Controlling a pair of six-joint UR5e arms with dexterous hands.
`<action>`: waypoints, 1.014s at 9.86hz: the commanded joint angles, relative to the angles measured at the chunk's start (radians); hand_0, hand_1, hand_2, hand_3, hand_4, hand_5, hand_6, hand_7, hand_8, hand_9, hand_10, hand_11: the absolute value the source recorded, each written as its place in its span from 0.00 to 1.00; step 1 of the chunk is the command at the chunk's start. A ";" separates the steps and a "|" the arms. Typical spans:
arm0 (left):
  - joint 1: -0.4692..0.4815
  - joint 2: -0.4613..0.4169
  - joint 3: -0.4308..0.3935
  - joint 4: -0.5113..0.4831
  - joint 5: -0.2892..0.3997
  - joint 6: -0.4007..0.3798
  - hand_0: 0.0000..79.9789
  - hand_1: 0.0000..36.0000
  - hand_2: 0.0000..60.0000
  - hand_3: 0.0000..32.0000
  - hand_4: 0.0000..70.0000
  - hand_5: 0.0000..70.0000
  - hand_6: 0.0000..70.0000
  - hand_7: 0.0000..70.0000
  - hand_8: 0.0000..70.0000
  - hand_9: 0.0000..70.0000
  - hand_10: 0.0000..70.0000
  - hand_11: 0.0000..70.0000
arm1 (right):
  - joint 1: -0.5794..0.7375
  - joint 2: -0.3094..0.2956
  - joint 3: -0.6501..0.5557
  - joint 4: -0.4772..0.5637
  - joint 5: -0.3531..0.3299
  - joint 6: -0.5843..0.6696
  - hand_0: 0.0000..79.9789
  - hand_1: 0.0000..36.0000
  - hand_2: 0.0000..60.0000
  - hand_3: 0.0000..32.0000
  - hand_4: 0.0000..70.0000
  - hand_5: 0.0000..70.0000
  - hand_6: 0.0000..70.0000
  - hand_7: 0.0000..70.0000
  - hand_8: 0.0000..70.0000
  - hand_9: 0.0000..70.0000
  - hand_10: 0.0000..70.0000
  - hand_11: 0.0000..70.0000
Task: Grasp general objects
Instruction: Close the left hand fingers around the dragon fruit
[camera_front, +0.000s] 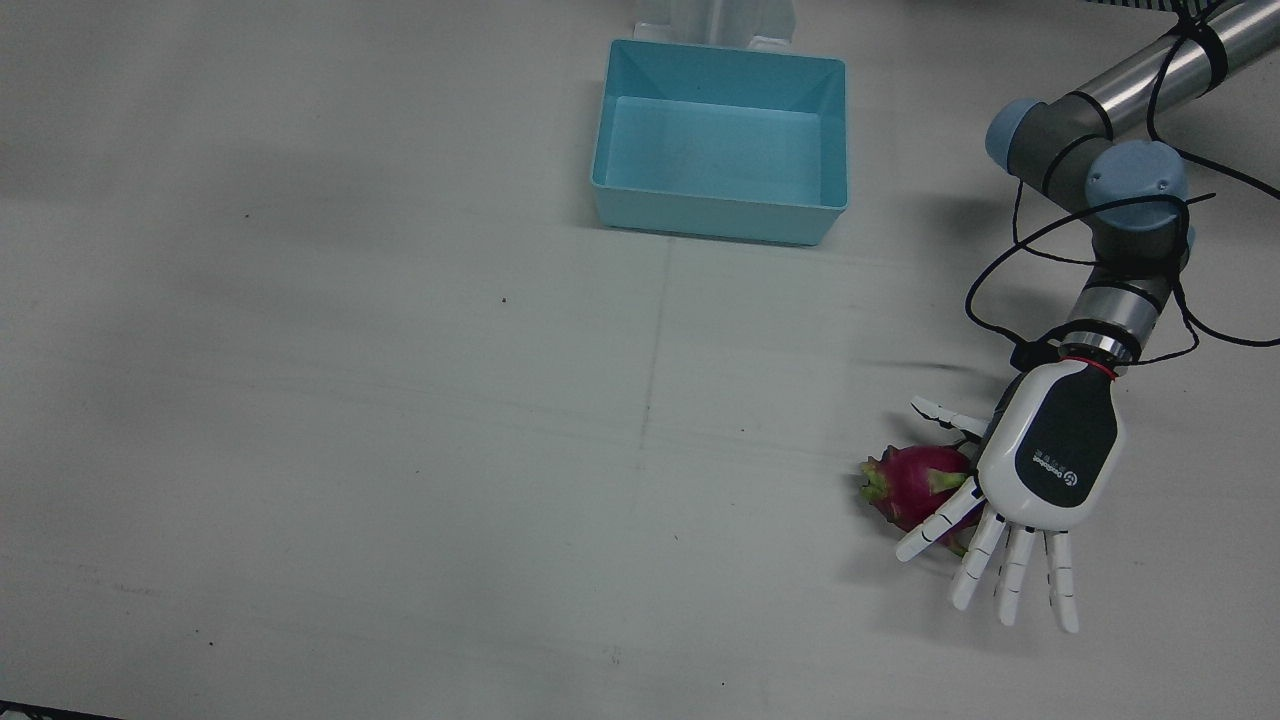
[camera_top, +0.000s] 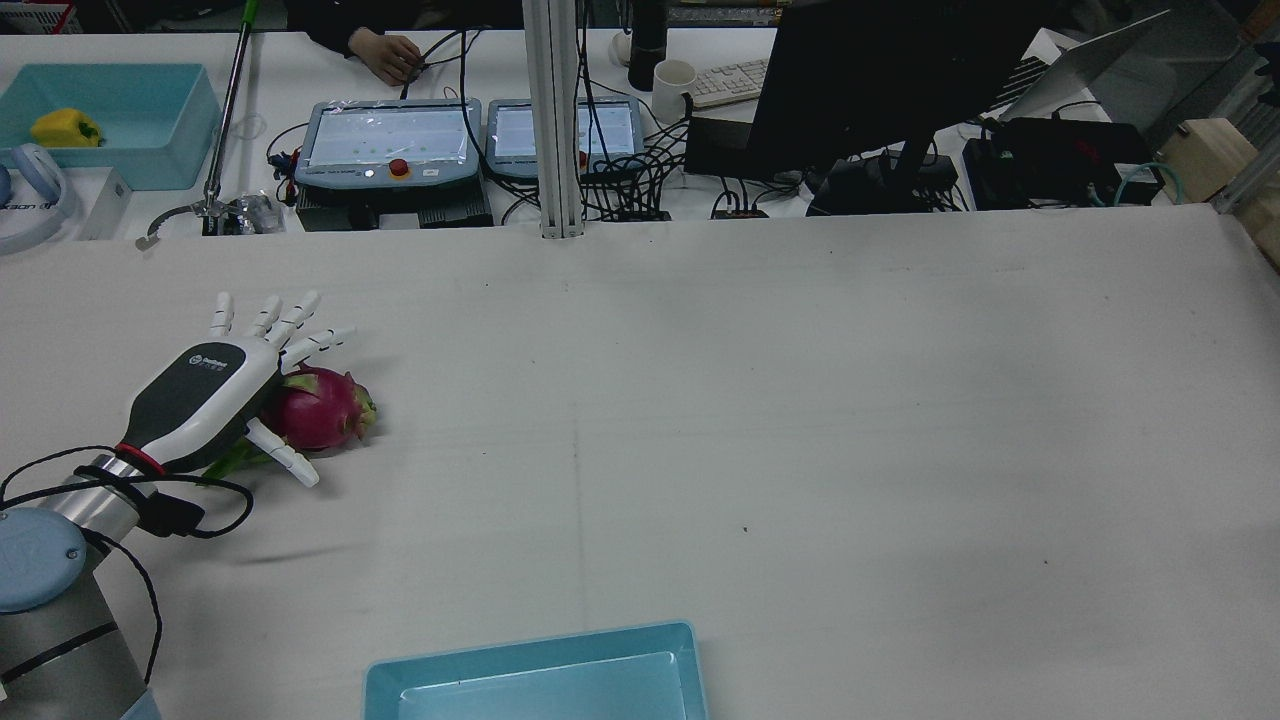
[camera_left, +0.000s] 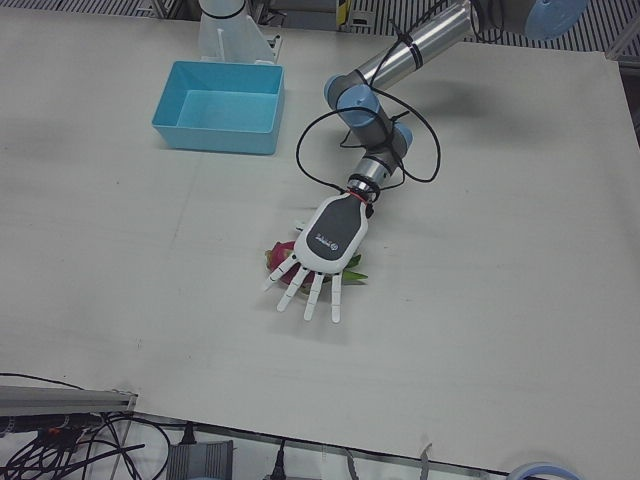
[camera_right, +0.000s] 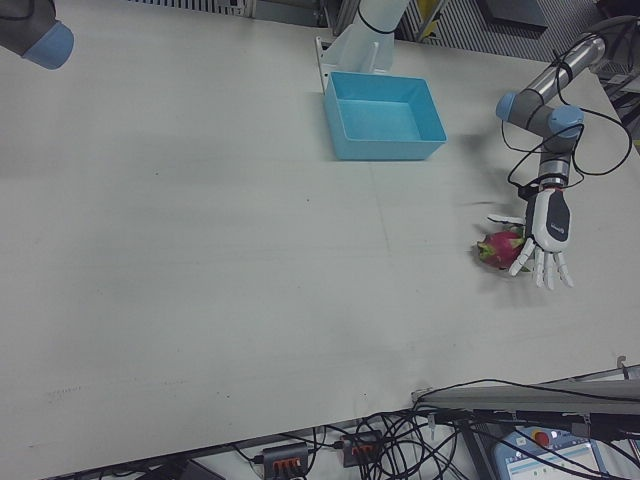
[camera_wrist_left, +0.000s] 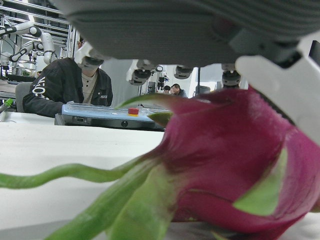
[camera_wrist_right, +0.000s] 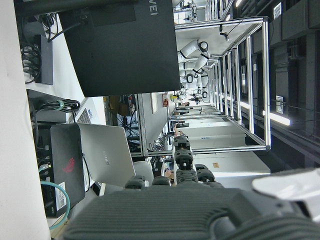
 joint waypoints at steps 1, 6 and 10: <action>0.000 -0.010 0.016 -0.002 -0.001 0.016 0.61 0.37 0.10 0.79 0.01 0.25 0.00 0.05 0.15 0.00 0.00 0.00 | 0.000 0.000 0.000 0.000 0.000 0.000 0.00 0.00 0.00 0.00 0.00 0.00 0.00 0.00 0.00 0.00 0.00 0.00; -0.002 -0.005 0.025 -0.012 -0.009 0.066 0.61 0.37 0.10 0.79 0.01 0.26 0.00 0.04 0.15 0.00 0.00 0.00 | 0.000 0.000 0.000 0.000 0.000 0.000 0.00 0.00 0.00 0.00 0.00 0.00 0.00 0.00 0.00 0.00 0.00 0.00; -0.003 -0.007 0.027 -0.023 -0.021 0.066 0.59 0.30 0.11 0.00 0.22 0.68 0.02 0.09 0.15 0.00 0.00 0.00 | 0.000 0.000 0.000 0.000 0.000 0.000 0.00 0.00 0.00 0.00 0.00 0.00 0.00 0.00 0.00 0.00 0.00 0.00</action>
